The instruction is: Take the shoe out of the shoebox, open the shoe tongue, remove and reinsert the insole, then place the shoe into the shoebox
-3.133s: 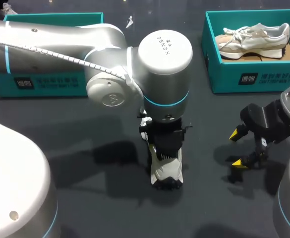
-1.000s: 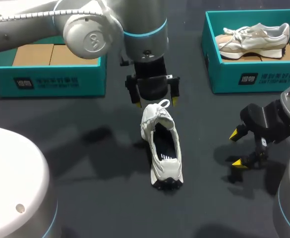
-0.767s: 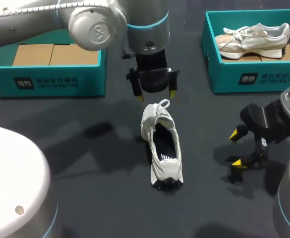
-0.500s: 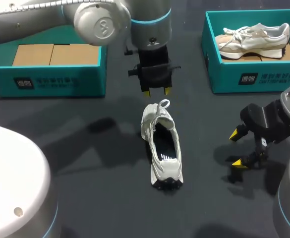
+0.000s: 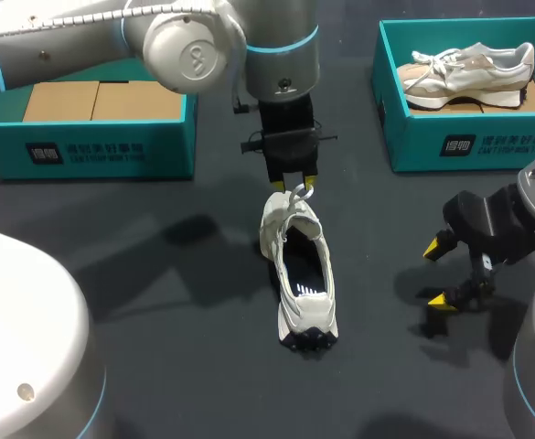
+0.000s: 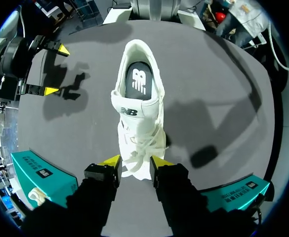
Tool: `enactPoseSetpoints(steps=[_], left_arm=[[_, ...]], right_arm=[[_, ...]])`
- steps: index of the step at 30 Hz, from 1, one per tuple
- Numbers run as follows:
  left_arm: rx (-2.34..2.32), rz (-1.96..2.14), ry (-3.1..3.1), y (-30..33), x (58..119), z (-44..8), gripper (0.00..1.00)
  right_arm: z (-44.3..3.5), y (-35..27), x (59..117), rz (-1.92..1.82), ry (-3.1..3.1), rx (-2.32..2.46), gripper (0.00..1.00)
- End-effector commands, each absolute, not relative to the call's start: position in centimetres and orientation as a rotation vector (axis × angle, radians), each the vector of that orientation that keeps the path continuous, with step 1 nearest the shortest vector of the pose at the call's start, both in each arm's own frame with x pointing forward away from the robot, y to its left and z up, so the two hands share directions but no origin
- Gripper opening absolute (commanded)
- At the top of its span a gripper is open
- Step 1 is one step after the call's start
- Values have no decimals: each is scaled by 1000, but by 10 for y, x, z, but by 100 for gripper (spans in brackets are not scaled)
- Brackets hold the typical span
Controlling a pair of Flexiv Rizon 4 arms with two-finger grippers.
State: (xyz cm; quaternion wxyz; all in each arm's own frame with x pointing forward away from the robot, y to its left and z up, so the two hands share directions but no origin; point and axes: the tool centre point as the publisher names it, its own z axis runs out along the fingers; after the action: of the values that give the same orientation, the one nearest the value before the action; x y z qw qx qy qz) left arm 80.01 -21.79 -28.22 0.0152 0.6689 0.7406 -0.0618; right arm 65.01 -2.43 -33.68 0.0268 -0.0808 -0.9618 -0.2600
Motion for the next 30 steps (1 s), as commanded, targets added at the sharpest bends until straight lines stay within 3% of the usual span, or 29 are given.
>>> enactPoseSetpoints(steps=[1, 17, 30], left_arm=[[2084, -198, 2300, -220, 790, -292, 35], [2162, -315, 2293, -219, 744, -327, 33], [2127, -290, 2264, -225, 754, -303, 33]], right_arm=[[-336, -24, 649, -801, -2974, -252, 100], [-336, -24, 649, -801, -2974, -252, 100], [-336, -24, 649, -801, -2974, -252, 100]])
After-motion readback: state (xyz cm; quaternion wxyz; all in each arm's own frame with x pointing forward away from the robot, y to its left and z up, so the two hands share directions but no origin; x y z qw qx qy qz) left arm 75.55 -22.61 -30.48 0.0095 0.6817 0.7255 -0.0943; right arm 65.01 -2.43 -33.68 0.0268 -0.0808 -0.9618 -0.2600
